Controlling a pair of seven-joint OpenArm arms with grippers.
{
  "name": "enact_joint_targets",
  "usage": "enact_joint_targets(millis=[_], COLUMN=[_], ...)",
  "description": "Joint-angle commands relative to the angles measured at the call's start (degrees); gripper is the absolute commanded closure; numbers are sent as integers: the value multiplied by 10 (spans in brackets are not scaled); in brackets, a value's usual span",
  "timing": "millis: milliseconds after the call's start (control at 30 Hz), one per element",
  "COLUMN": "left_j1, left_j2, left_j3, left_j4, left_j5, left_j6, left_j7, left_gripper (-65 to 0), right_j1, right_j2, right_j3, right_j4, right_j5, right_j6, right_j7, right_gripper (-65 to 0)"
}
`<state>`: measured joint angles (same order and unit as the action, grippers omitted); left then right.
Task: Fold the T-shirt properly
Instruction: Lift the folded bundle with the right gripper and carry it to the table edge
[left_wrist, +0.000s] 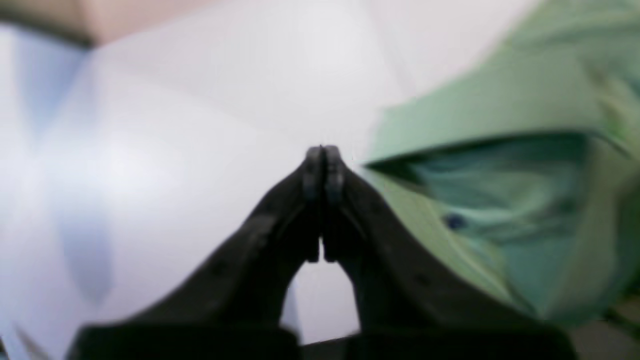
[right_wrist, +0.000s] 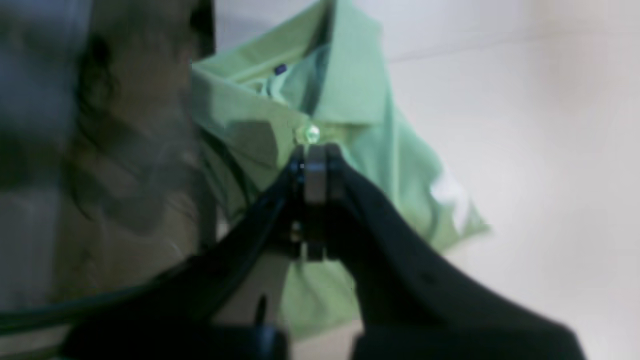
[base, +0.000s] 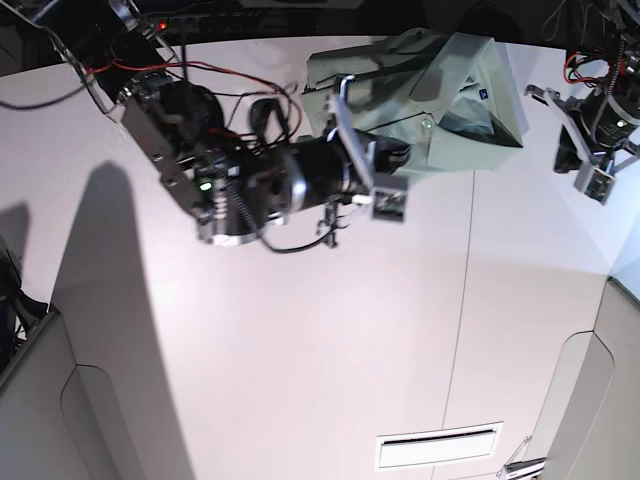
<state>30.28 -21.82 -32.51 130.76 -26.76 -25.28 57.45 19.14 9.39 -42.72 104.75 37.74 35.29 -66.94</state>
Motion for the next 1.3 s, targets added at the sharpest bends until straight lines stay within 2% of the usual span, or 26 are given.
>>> enact_joint_targets(millis=[0, 67, 167, 300, 400, 500, 567, 600, 667, 733, 833, 967, 1067, 1267], left_j1=[0, 0, 0, 0, 0, 0, 0, 0, 0, 0, 0, 0, 0, 0], left_j2=[-1, 11, 26, 39, 46, 47, 47, 47, 47, 47, 47, 47, 47, 47], left_j3=[-13, -32, -56, -61, -61, -61, -61, -61, -61, -61, -61, -61, -61, -61], left_j4=[11, 11, 11, 11, 11, 11, 11, 11, 11, 11, 11, 11, 11, 11], left_j5=[6, 14, 13, 13, 13, 13, 13, 13, 13, 13, 13, 13, 13, 6], left_j6=[11, 21, 21, 21, 21, 21, 21, 21, 21, 21, 21, 21, 21, 21], left_j7=[-14, -20, -20, -24, -24, -24, -24, -24, -24, -24, -24, -24, -24, -24], left_gripper=[0, 0, 0, 0, 0, 0, 0, 0, 0, 0, 0, 0, 0, 0], right_j1=[23, 44, 66, 73, 70, 70, 68, 67, 67, 67, 64, 29, -13, -111], right_j2=[-2, -5, -27, -71, -105, -116, -111, -107, -95, -78, -45, -7, 11, 21], right_j3=[-25, -81, -139, -166, -167, -165, -154, -144, -115, -72, 6, 140, 247, 426], right_j4=[-2, -31, -102, -226, -310, -370, -393, -401, -417, -427, -432, -432, -432, -430], right_j5=[-14, -55, -107, -114, -114, -116, -146, -167, -203, -223, -228, -252, -253, -251], right_j6=[1, 1, 1, 1, 0, -26, -64, -97, -160, -207, -249, -299, -321, -321], right_j7=[29, 64, 95, 160, 170, 170, 166, 163, 157, 149, 125, 119, 113, 110], right_gripper=[0, 0, 0, 0, 0, 0, 0, 0, 0, 0, 0, 0, 0, 0])
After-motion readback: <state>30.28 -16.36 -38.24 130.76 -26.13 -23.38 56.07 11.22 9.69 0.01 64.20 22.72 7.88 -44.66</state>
